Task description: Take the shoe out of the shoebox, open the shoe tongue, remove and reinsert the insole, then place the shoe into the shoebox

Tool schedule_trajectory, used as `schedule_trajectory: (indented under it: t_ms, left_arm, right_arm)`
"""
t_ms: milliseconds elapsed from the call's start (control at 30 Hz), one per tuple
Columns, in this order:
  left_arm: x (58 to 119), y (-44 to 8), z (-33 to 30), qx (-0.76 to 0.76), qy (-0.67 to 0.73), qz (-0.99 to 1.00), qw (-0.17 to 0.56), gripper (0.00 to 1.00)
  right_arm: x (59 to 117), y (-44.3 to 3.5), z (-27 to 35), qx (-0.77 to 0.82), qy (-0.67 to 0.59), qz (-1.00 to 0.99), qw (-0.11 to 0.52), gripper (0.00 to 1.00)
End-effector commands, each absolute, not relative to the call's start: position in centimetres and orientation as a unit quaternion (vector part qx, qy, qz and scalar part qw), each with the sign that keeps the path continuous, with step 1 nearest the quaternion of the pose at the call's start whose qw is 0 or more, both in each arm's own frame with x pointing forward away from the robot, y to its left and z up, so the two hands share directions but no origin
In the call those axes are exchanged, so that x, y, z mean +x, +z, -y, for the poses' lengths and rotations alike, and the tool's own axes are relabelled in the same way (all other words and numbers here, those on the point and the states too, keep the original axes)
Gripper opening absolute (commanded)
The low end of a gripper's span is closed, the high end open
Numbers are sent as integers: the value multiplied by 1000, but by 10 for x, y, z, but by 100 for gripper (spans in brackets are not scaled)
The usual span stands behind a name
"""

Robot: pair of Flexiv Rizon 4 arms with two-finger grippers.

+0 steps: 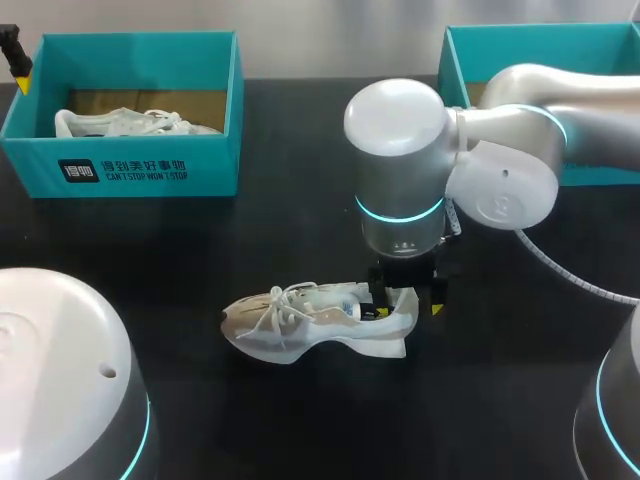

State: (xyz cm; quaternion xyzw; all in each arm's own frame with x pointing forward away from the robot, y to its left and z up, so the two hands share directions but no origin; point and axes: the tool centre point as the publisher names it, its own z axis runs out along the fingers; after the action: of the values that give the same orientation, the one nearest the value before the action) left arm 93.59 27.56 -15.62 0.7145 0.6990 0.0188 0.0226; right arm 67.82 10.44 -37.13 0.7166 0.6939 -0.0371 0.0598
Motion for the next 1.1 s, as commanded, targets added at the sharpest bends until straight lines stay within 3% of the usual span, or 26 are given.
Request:
schedule_trajectory:
  t_ms: [33,233,500,967,1100]
  left_arm:
    - [935,-156,-276,715,20,-699,23,100]
    - [935,-156,-276,715,20,-699,23,100]
    - [935,-156,-276,715,20,-699,23,100]
    - [935,-156,-276,715,20,-699,23,100]
    - [935,-156,-276,715,20,-699,23,100]
  right_arm:
    - [670,-331,-98,712,-18,-699,68,100]
    - [668,-286,-101,693,22,-718,64,100]
    - [664,-240,-96,580,192,-792,12,100]
    - [665,-238,-94,573,183,-799,-8,100]
    - [675,-243,-68,539,294,-789,-22,100]
